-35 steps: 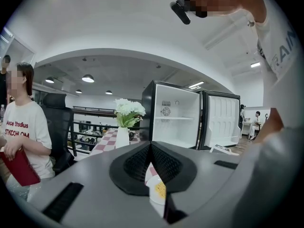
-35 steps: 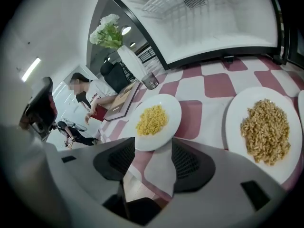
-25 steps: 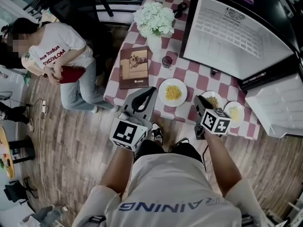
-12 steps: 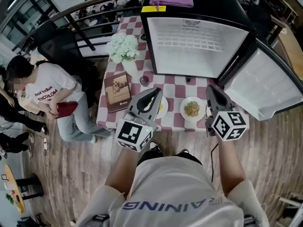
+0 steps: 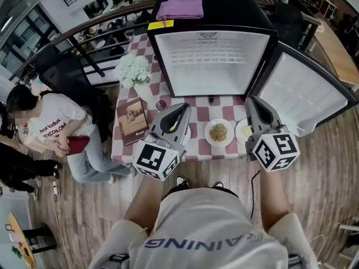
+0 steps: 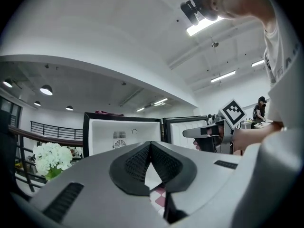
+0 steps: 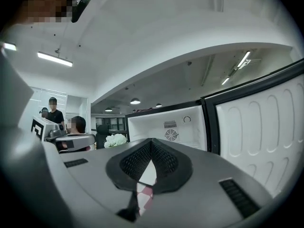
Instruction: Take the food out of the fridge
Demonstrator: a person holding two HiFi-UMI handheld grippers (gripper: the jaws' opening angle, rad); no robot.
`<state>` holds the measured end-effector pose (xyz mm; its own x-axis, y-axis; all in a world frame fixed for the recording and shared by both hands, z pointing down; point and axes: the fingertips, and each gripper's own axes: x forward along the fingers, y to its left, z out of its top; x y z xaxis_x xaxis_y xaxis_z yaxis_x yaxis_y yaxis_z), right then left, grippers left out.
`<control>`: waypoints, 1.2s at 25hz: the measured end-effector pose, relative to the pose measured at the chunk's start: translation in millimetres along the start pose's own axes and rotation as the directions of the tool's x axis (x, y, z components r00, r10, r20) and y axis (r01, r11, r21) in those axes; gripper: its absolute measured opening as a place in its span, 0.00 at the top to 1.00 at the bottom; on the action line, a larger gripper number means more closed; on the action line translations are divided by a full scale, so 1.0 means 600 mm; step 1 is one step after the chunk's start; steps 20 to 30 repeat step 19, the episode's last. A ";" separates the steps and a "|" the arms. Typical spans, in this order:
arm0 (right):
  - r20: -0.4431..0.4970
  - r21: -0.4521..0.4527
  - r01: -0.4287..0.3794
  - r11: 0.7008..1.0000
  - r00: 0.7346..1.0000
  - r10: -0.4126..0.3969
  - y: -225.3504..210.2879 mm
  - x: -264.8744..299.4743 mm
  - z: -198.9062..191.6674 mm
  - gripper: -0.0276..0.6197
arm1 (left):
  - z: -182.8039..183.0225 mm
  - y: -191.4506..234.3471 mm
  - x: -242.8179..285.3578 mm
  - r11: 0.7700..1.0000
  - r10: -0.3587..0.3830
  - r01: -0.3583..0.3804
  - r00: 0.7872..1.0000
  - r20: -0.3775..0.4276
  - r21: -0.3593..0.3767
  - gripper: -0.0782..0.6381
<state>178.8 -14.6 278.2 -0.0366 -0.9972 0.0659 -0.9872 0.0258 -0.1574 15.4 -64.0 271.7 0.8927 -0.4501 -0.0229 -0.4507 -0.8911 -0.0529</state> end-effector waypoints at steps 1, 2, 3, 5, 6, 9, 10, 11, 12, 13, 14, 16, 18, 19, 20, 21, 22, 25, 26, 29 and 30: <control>0.002 -0.002 0.002 1.000 1.000 -0.002 0.000 0.000 0.001 0.93 | 0.001 0.001 0.000 1.000 -0.001 0.001 1.000 0.002 -0.001 0.88; 0.003 -0.002 0.003 1.000 1.000 -0.003 0.001 0.000 0.002 0.92 | 0.001 0.001 -0.001 1.000 0.000 0.000 1.000 0.002 -0.001 0.88; 0.003 -0.002 0.003 1.000 1.000 -0.003 0.001 0.000 0.001 0.92 | 0.000 0.002 -0.002 1.000 0.001 -0.001 1.000 0.001 -0.001 0.88; -0.001 -0.002 -0.001 1.000 1.000 0.001 0.004 0.002 -0.001 0.92 | -0.001 0.003 -0.004 1.000 0.002 -0.002 1.000 0.001 -0.001 0.88; -0.003 -0.004 -0.004 1.000 1.000 0.004 0.006 0.004 -0.002 0.92 | -0.002 0.003 -0.005 1.000 0.004 -0.004 1.000 0.002 -0.003 0.88; -0.006 -0.012 -0.015 1.000 1.000 0.015 0.013 0.007 -0.001 0.93 | -0.003 0.006 -0.010 1.000 0.011 -0.011 1.000 0.004 -0.011 0.88; -0.007 -0.015 -0.019 1.000 1.000 0.019 0.016 0.009 -0.001 0.93 | -0.004 0.007 -0.012 1.000 0.015 -0.015 1.000 0.004 -0.013 0.88; -0.008 -0.019 -0.022 1.000 1.000 0.022 0.018 0.011 -0.001 0.93 | -0.004 0.009 -0.014 1.000 0.018 -0.018 1.000 0.003 -0.015 0.88; -0.008 -0.022 -0.025 0.999 1.000 0.025 0.020 0.013 0.000 0.93 | -0.005 0.010 -0.015 1.000 0.020 -0.020 1.000 0.004 -0.016 0.88; -0.008 -0.026 -0.027 0.999 1.000 0.027 0.022 0.014 0.000 0.92 | -0.005 0.011 -0.016 1.000 0.022 -0.022 1.000 0.004 -0.016 0.88; -0.008 -0.029 -0.029 0.999 1.000 0.028 0.023 0.015 0.001 0.93 | -0.005 0.013 -0.017 1.000 0.023 -0.023 1.000 0.004 -0.017 0.88; -0.007 -0.036 -0.031 0.999 1.000 0.030 0.025 0.017 0.002 0.93 | -0.005 0.014 -0.018 1.000 0.025 -0.025 1.000 0.006 -0.017 0.88; -0.005 -0.039 -0.033 0.999 0.999 0.033 0.025 0.018 0.003 0.93 | -0.006 0.015 -0.017 1.000 0.027 -0.026 1.000 0.007 -0.016 0.88; -0.005 -0.041 -0.034 0.999 0.999 0.034 0.025 0.019 0.003 0.93 | -0.006 0.015 -0.016 1.000 0.028 -0.027 1.000 0.007 -0.015 0.88; -0.005 -0.041 -0.034 0.999 0.999 0.034 0.025 0.019 0.003 0.93 | -0.006 0.015 -0.016 1.000 0.028 -0.027 1.000 0.007 -0.015 0.88; -0.005 -0.041 -0.034 0.999 0.999 0.034 0.025 0.019 0.003 0.93 | -0.006 0.015 -0.016 1.000 0.028 -0.027 1.000 0.007 -0.015 0.88; -0.005 -0.041 -0.034 0.999 0.999 0.034 0.025 0.019 0.003 0.93 | -0.006 0.015 -0.016 1.000 0.028 -0.027 1.000 0.007 -0.015 0.88; -0.005 -0.041 -0.034 0.999 0.999 0.034 0.025 0.019 0.003 0.93 | -0.006 0.015 -0.016 1.000 0.028 -0.027 1.000 0.007 -0.015 0.88; -0.005 -0.041 -0.034 0.999 0.999 0.034 0.025 0.019 0.003 0.93 | -0.006 0.015 -0.016 1.000 0.028 -0.027 1.000 0.007 -0.015 0.88; -0.005 -0.041 -0.034 0.999 0.999 0.034 0.025 0.019 0.003 0.93 | -0.006 0.015 -0.016 1.000 0.028 -0.027 1.000 0.007 -0.015 0.88; -0.005 -0.041 -0.034 0.999 0.999 0.034 0.025 0.019 0.003 0.93 | -0.006 0.015 -0.016 1.000 0.028 -0.027 1.000 0.007 -0.015 0.88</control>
